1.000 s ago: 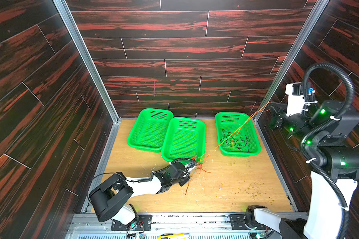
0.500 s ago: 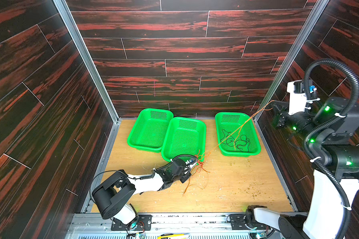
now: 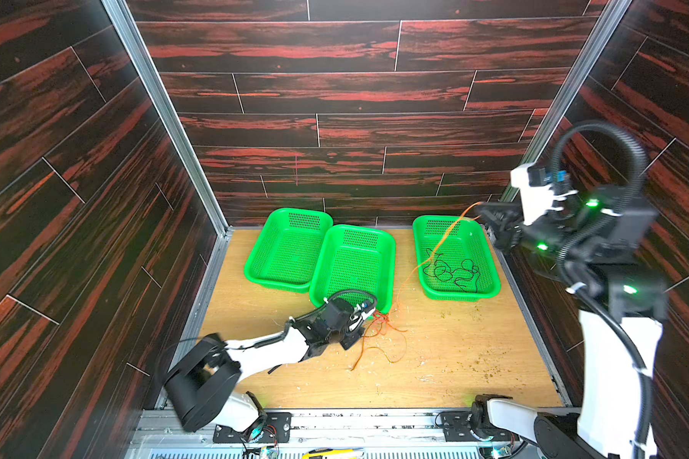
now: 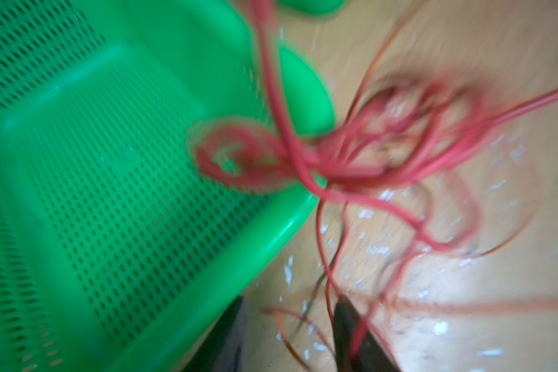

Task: Untangle and sort cables by color
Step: Untie the cable.

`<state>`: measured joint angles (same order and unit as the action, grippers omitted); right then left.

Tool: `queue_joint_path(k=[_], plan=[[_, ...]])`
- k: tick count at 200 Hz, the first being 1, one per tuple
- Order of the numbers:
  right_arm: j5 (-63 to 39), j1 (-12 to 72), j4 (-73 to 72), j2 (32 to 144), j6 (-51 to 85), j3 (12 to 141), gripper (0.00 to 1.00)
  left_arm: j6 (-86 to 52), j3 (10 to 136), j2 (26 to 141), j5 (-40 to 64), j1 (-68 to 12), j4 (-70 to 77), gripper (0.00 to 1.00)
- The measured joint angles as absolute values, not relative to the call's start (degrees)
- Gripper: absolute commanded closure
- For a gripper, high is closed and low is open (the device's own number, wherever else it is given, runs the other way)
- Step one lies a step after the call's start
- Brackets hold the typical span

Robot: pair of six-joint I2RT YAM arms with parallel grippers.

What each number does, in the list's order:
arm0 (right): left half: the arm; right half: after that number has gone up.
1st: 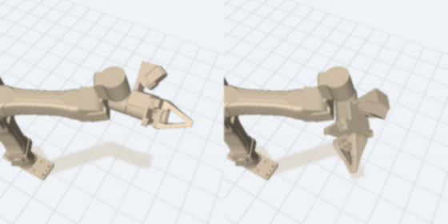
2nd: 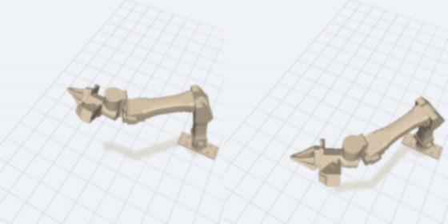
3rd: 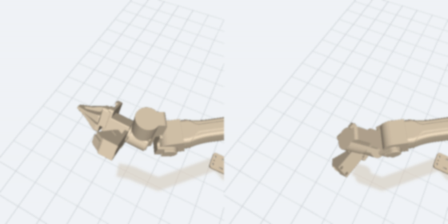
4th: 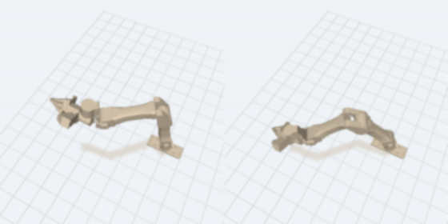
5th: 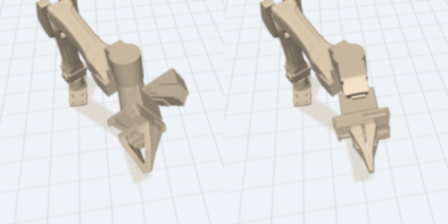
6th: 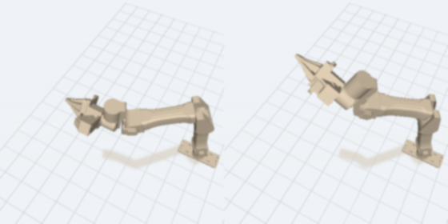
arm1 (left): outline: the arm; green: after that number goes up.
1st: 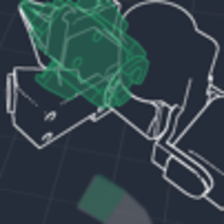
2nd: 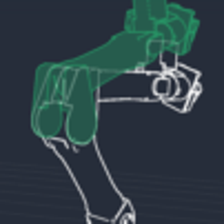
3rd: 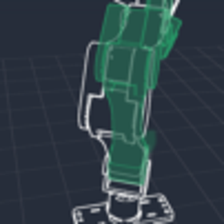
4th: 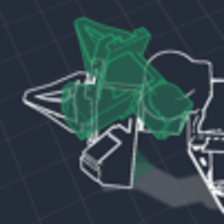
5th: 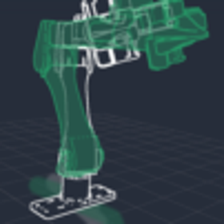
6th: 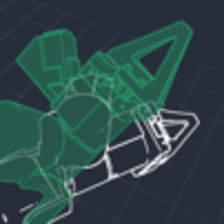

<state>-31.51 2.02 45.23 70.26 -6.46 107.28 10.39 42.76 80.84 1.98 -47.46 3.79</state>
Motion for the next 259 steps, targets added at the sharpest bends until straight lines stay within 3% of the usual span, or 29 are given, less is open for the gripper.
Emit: queue_joint_path(k=[12, 23, 32, 83, 92, 161, 218, 245, 259], plan=[[-34.17, 2.24, 44.10, 70.24, -5.85, 104.05, 1.00, 10.85, 44.25, 78.06, 2.85, -47.72, 3.29, 0.27], [-35.99, 2.39, 43.20, 70.24, -5.52, 101.93, 1.00, 10.61, 45.60, 75.37, 3.77, -48.03, 3.16, 0.25], [-37.43, 2.61, 42.48, 70.15, -5.17, 100.60, 1.00, 11.03, 46.68, 73.49, 4.51, -48.27, 3.29, 0.09], [-42.89, 3.95, 39.42, 67.81, -4.89, 97.12, 1.00, 10.41, 58.00, 73.95, 8.40, -49.78, 4.80, 0.08], [-43.46, 4.14, 39.11, 67.24, -4.80, 96.99, 1.00, 10.11, 60.40, 75.83, 9.08, -50.11, 6.11, 0.01], [-47.51, 5.37, 37.98, 65.63, -4.54, 96.88, 1.00, 5.26, 67.75, 89.73, 11.81, -50.87, 14.02, 0.01], [-49.12, 6.74, 35.35, 63.70, -2.72, 92.49, 1.00, 3.03, 70.37, 93.69, 14.81, -51.07, 17.43, 0.02], [-50.37, 6.83, 33.93, 63.05, -1.13, 90.00, 1.00, 3.33, 73.01, 96.33, 14.85, -51.05, 18.15, 0.13], [-50.61, 6.85, 33.15, 62.92, -0.58, 89.49, 1.00, 2.79, 74.04, 97.89, 15.03, -50.96, 18.59, 0.31]])
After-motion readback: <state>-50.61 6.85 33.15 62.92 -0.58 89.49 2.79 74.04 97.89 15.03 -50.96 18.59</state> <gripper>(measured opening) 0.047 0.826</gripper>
